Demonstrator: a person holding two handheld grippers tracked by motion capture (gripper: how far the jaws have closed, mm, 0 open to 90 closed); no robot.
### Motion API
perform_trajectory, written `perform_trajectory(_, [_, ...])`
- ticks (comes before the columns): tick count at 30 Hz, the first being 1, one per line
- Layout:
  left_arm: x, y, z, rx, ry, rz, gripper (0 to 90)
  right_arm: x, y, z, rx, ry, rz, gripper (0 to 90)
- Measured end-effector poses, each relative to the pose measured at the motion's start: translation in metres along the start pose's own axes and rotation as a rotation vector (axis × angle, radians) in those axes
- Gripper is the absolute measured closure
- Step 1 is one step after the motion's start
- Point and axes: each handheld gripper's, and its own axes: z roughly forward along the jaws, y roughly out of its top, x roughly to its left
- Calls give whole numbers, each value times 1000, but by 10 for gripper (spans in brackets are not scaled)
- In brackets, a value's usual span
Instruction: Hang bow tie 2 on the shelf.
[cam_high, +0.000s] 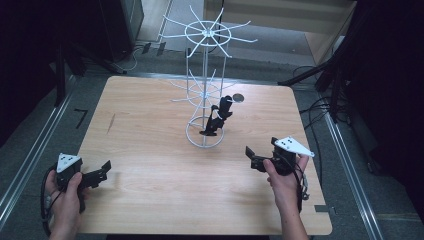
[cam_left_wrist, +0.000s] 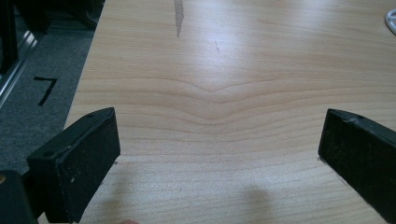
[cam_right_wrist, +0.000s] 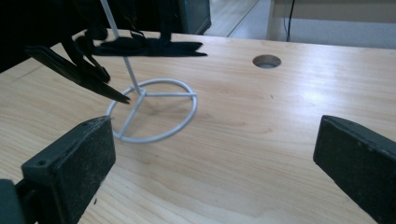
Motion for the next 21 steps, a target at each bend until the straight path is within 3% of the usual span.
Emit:
perform_trajectory(9, [0, 0, 0, -3, 0, -1, 0, -19, -23, -9, 16, -23, 41, 0])
perform_trajectory(21, [0, 0, 0, -1, 0, 2, 0, -35, -37, -22, 26, -45, 39, 0])
